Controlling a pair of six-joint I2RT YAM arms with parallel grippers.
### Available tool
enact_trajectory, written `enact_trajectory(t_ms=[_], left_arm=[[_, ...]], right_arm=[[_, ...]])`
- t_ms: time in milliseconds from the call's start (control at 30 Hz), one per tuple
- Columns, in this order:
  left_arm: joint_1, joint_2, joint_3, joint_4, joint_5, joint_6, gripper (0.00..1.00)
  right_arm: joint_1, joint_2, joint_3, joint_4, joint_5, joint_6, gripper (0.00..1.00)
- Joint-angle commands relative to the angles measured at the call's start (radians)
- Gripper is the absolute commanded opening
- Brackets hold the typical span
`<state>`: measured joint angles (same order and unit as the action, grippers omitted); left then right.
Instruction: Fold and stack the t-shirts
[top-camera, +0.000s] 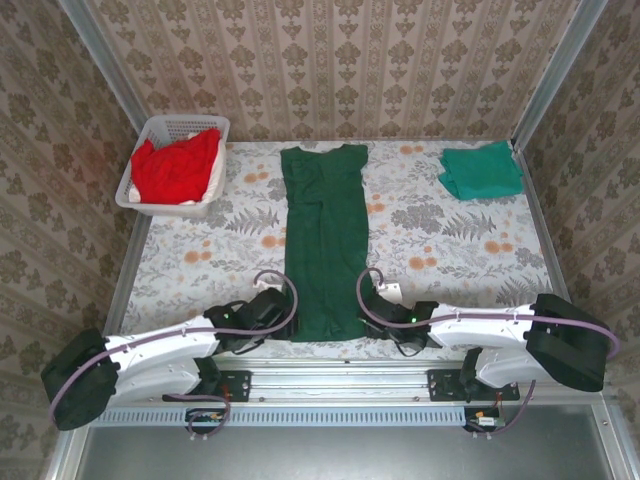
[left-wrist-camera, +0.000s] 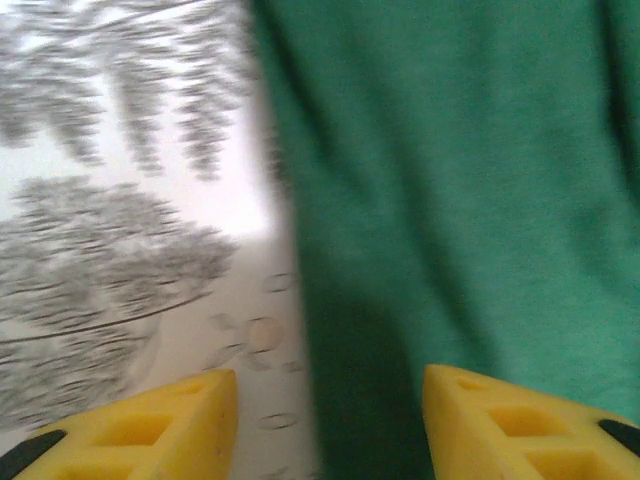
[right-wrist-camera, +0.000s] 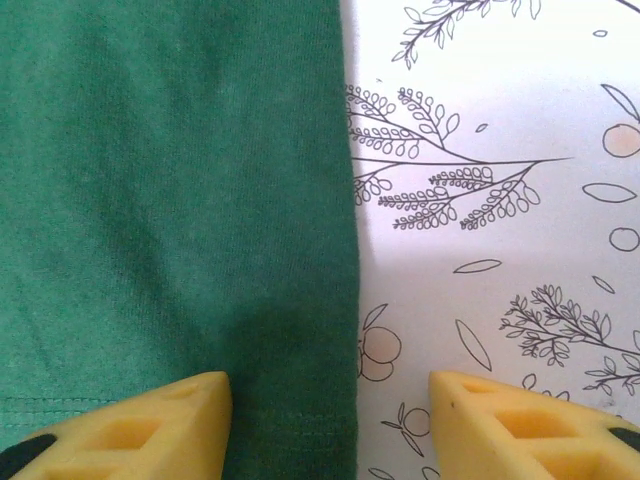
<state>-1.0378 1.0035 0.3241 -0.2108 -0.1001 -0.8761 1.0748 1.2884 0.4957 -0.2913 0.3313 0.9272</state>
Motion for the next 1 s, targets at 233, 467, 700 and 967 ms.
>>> enact_trajectory(t_ms=[233,467,700,967], left_arm=[[-0.029,-0.046,-0.007,0.084,0.073,-0.036,0.54],[-0.028,-0.01,-0.023,0.052,0.06,-0.043,0.66],[-0.039,0.001,-0.033,0.03,0.085,-0.03,0.62],[-0.056,0.02,0.003,-0.089,0.049,-0.02,0.59]], right_arm=[[0.047,0.05,0.05,0.174,-0.097,0.045,0.52],[0.061,0.083,0.054,0.17,-0.091,0.06,0.55],[0.074,0.041,-0.016,0.186,-0.053,0.11,0.41],[0.08,0.012,-0.025,0.174,-0.032,0.111,0.31]])
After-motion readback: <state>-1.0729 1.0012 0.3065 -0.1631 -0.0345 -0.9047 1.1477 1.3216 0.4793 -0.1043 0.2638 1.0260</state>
